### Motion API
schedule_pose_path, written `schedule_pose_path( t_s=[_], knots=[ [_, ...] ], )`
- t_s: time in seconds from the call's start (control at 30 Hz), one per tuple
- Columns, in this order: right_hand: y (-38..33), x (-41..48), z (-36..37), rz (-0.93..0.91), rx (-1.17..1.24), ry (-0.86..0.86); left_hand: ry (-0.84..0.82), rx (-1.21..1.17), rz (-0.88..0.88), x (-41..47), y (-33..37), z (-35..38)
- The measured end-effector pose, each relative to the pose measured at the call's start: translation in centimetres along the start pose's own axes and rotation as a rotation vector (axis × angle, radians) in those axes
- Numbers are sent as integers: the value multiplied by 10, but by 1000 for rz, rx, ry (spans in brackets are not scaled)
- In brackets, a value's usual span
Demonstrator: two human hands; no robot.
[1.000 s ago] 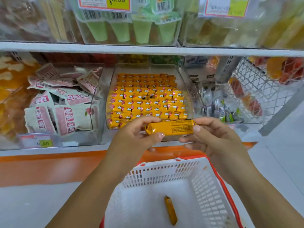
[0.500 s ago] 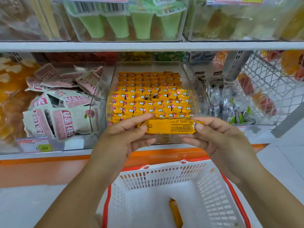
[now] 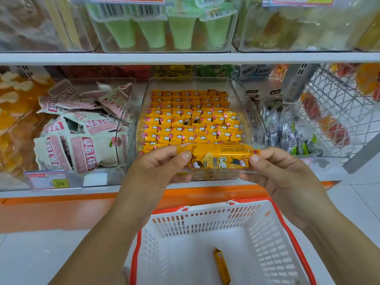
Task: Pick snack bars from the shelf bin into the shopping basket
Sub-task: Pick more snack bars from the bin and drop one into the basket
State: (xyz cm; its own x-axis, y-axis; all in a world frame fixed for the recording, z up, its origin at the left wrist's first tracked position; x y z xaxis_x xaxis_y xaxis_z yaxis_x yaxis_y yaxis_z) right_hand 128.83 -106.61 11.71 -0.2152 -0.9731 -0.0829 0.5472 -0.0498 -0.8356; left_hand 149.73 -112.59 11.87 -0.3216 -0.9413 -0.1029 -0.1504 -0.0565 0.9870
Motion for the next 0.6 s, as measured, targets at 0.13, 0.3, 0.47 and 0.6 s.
schedule_pose_path(
  t_s=[0.13,0.3,0.47,0.6],
  knots=[
    [3,-2,3,-57,20,19,103,-58,-46,-2,-3,5],
    [0,-5,7,-219,-79,37,246,74,69,-4,7,0],
    [3,-6,4,-220,-179,16,225,95,105,-4,8,-2],
    [4,-3,0,-134,-190,-42,97,59,40,-1,6,-3]
  ],
)
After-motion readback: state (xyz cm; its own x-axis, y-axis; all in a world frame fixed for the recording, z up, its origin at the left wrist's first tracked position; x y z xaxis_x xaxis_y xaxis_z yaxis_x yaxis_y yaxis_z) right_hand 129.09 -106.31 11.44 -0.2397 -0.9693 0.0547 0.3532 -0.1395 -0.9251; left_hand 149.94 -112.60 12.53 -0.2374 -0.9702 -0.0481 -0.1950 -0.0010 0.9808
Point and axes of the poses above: each hand's wrist, its own x-axis towards the middle knuckle, its own z-axis out of the palm, y = z × x, the point moved 5 cm from there along x, towards the middle knuckle, and after that the axes turned 15 degrees about x, right-handed, at the moved point
